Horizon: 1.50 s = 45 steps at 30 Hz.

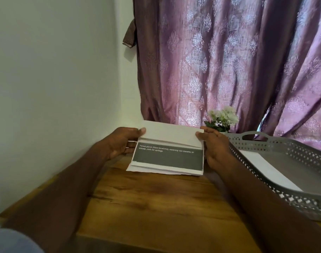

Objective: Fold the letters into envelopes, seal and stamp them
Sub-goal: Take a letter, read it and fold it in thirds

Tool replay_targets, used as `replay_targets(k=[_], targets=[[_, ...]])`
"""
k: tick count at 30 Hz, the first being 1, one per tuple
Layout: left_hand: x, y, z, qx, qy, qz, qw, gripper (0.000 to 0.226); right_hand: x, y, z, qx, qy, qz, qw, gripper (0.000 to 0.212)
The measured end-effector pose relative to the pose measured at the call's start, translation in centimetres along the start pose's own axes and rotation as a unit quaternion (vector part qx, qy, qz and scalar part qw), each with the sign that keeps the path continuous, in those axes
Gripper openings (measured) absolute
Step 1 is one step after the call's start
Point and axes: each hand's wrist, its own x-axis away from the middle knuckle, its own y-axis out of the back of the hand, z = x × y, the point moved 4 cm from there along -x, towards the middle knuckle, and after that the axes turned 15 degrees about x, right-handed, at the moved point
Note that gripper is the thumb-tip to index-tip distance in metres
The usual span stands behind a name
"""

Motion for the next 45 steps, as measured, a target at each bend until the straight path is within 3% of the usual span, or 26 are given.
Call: replay_targets(k=[6,10,13,18,22,27,31,36,41,45], targets=[[-0.2,0.3,-0.1,0.021,-0.057,-0.020,0.998,0.060,0.9,-1.5,-0.8,0.069,-0.016,0.101,0.992,0.044],[-0.2,0.1,-0.3,0.045,-0.060,0.005,0.997,0.045,0.7,-1.1,-0.8,0.062,-0.004,0.077,0.995,0.037],[-0.2,-0.1,-0.2,0.056,-0.060,-0.009,0.997,0.045,0.4,-0.7,-0.8,0.075,-0.005,0.067,0.995,0.035],[-0.3,0.0,0.0,0.077,-0.051,-0.026,0.995,0.028,0.2,-0.9,-0.8,0.117,-0.004,0.057,0.992,0.037],[-0.4,-0.1,-0.1,0.089,-0.050,-0.063,0.993,0.016,0.2,-0.6,-1.1,0.107,-0.009,0.034,0.994,0.017],[-0.2,-0.1,-0.3,0.087,-0.020,-0.071,0.993,0.016,0.6,-1.0,-1.0,0.069,-0.056,0.030,0.996,0.012],[0.2,0.0,-0.1,0.139,0.000,-0.048,0.989,0.029,1.0,-1.1,-0.9,0.030,-0.086,0.051,0.995,0.033],[0.2,-0.6,0.1,0.069,-0.011,-0.016,0.997,0.025,1.3,-0.9,-0.8,0.029,-0.044,0.039,0.998,0.026],[0.2,-0.8,-0.2,0.050,-0.037,-0.037,0.997,0.025,1.7,-1.5,-0.5,0.141,0.025,-0.011,0.990,0.040],[0.2,-0.8,0.0,0.041,-0.064,-0.042,0.996,0.020,1.6,-1.7,-0.7,0.218,0.073,-0.034,0.973,0.031]])
